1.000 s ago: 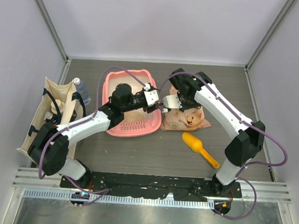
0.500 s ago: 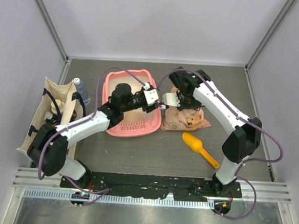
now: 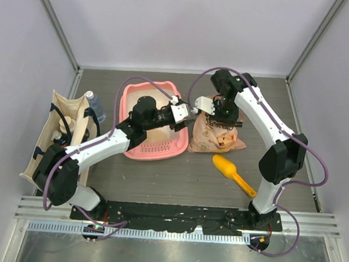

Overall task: Fill the litter box with clean litter
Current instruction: Clamp the cat litter bag at the center of the board.

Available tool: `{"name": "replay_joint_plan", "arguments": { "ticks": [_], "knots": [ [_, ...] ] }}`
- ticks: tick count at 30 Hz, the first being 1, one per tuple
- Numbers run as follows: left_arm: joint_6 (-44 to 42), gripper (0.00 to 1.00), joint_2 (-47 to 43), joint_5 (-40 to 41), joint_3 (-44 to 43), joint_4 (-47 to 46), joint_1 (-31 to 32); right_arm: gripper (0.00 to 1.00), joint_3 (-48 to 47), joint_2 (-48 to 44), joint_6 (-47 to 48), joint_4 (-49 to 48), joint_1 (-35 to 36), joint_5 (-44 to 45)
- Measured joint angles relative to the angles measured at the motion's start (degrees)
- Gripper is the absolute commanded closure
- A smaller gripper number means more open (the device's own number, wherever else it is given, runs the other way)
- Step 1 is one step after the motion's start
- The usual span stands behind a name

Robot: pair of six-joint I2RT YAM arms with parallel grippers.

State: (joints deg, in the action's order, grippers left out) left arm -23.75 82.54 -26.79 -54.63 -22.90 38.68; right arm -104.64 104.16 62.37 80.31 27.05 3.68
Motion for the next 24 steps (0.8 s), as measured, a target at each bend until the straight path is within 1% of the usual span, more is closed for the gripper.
{"name": "replay_joint_plan", "arguments": {
  "ticks": [4,9,24],
  "knots": [
    [0.00,0.38,0.24,0.00,-0.70,0.09,0.20,0.99,0.15,0.00,0.26,-0.35,-1.68,-2.38],
    [-0.02,0.38,0.26,0.00,-1.44,0.85,0.26,0.99,1.64,0.00,0.74,-1.18,-1.46,-3.08],
    [-0.22,0.38,1.22,-0.42,-1.92,3.78,0.42,0.99,5.44,-1.70,2.64,-3.87,1.09,4.57]
  ]
}}
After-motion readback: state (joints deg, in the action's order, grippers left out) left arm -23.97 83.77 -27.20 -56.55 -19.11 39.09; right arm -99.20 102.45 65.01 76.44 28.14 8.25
